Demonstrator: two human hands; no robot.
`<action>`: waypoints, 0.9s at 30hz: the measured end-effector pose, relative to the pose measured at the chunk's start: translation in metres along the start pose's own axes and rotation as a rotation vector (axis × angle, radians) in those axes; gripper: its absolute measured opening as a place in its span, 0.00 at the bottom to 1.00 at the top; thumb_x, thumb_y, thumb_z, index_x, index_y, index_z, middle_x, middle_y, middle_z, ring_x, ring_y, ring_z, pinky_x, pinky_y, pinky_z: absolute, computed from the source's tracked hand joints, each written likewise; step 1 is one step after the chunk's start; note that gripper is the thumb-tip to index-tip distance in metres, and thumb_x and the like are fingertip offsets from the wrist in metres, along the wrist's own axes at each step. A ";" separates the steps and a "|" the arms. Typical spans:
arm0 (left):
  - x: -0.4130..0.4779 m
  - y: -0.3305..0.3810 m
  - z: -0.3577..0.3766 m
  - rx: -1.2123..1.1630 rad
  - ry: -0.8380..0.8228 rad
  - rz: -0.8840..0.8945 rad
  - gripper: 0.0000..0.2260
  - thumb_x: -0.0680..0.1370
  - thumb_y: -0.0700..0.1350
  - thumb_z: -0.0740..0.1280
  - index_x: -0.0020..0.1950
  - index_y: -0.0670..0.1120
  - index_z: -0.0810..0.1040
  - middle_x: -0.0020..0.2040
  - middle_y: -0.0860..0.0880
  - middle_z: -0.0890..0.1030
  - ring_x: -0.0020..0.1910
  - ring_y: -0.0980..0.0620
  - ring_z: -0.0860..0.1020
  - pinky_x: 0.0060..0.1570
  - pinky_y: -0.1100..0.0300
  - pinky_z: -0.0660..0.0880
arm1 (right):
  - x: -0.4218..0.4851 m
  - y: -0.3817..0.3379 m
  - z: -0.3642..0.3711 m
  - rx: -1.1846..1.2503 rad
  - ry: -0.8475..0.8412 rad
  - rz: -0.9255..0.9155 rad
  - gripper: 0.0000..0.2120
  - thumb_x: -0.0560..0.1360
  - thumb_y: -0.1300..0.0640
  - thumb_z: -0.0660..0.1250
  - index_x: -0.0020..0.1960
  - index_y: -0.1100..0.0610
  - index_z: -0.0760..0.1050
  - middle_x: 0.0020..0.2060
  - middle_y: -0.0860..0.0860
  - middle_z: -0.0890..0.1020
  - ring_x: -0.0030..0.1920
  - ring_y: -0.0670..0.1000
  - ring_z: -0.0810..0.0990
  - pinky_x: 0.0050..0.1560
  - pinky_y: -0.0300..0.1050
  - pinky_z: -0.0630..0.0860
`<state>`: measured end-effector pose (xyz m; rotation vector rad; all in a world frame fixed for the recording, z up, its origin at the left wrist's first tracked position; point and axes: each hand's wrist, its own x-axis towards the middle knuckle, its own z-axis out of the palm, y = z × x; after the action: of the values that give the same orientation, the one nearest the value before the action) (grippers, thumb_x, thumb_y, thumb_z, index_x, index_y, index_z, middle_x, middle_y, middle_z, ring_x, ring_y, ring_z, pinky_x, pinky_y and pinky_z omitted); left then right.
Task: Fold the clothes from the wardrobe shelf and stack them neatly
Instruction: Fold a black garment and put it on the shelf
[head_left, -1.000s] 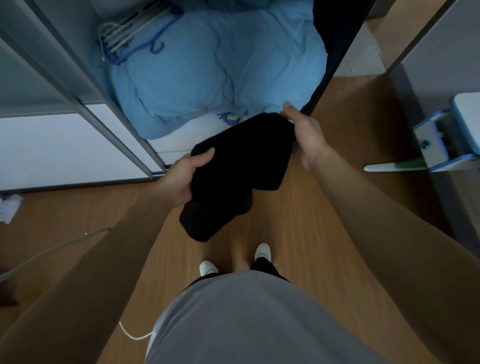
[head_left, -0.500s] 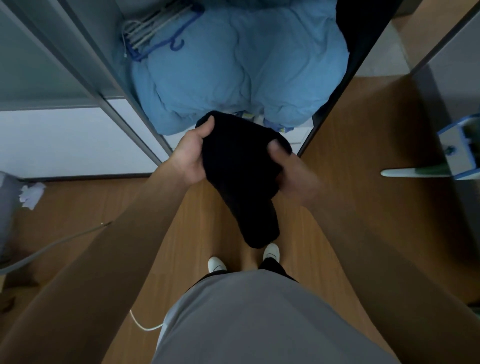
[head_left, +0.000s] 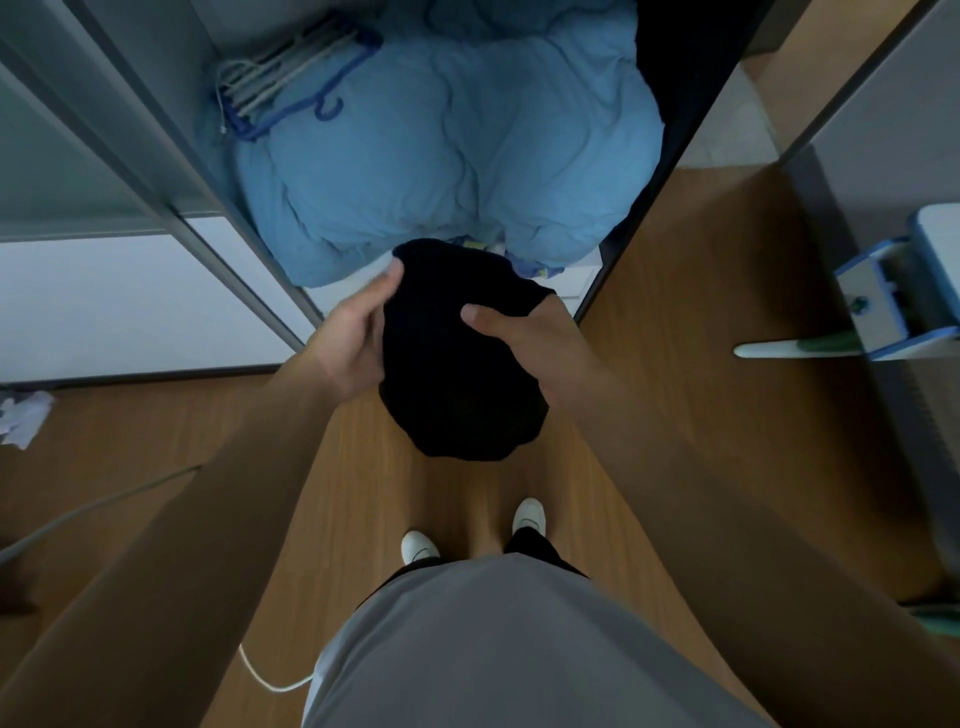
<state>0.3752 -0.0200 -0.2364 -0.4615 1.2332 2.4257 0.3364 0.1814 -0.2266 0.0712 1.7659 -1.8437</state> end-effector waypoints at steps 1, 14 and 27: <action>-0.001 -0.005 -0.001 0.075 -0.009 -0.024 0.21 0.77 0.59 0.69 0.65 0.50 0.81 0.68 0.45 0.79 0.67 0.47 0.77 0.59 0.57 0.77 | 0.001 -0.005 0.000 0.027 0.022 0.015 0.19 0.72 0.55 0.77 0.60 0.56 0.80 0.51 0.52 0.86 0.50 0.49 0.86 0.51 0.44 0.82; 0.009 0.039 0.052 0.064 0.361 0.085 0.14 0.79 0.49 0.70 0.60 0.41 0.81 0.53 0.42 0.86 0.52 0.46 0.85 0.46 0.54 0.82 | 0.004 -0.036 -0.021 0.136 -0.219 0.117 0.18 0.76 0.44 0.70 0.61 0.52 0.79 0.57 0.49 0.85 0.59 0.48 0.83 0.60 0.41 0.79; -0.008 0.041 0.022 0.157 0.104 0.080 0.13 0.77 0.47 0.71 0.61 0.47 0.83 0.60 0.45 0.83 0.60 0.47 0.82 0.50 0.58 0.81 | 0.006 -0.067 -0.010 0.047 -0.030 -0.088 0.11 0.79 0.57 0.69 0.60 0.59 0.79 0.49 0.53 0.87 0.51 0.51 0.86 0.49 0.42 0.82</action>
<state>0.3602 -0.0258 -0.1923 -0.5058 1.4999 2.3724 0.2987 0.1859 -0.1703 -0.0164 1.7304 -1.9384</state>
